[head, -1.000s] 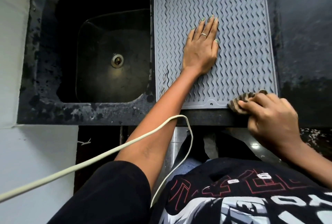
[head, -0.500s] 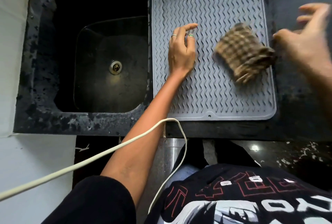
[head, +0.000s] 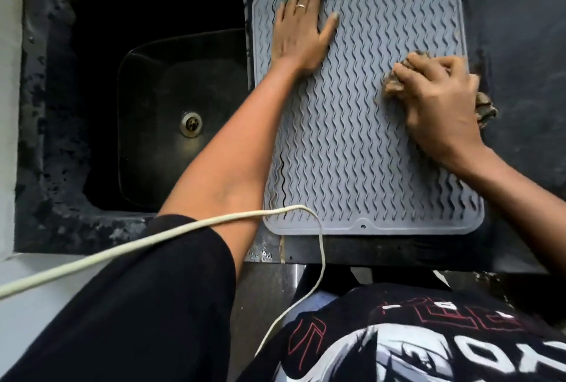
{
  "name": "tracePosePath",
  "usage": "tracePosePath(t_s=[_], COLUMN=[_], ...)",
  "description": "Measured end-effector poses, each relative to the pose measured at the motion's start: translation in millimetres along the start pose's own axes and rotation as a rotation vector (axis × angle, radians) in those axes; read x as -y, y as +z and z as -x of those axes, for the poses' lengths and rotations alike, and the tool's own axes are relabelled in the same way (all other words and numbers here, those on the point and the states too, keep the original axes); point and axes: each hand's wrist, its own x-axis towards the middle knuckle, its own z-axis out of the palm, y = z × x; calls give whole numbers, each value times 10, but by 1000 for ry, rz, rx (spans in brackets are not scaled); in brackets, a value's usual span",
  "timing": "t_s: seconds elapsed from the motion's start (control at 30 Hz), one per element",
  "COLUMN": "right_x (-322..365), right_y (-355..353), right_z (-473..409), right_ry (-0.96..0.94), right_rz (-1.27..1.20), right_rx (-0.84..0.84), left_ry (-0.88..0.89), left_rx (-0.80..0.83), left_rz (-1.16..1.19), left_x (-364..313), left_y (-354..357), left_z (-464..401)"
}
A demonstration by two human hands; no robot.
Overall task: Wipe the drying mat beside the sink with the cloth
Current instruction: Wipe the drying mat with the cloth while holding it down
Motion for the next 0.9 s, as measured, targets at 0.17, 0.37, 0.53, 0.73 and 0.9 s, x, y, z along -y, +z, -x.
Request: tracePosePath(t_s=[0.17,0.37,0.53,0.73,0.9], right_x=[169,469,437,577,547], right_y=[-287,146,353,176,-89], right_z=[-775,-1665,-1449,-395,-104], right_ry=[73,34,-31,-69,-178], right_rz=[-410,32,182,95,6], right_rx=[-116,135,46,80,171], left_ry=[22,19,12,18,7], left_rx=[-62,-76,-71,-71,-69], left_rz=[-6,-13,-51,-63,-54], left_x=[21,38,55,34,25], left_y=[67,73,99,77,71], left_z=[-19,-48,-78,-62,-56])
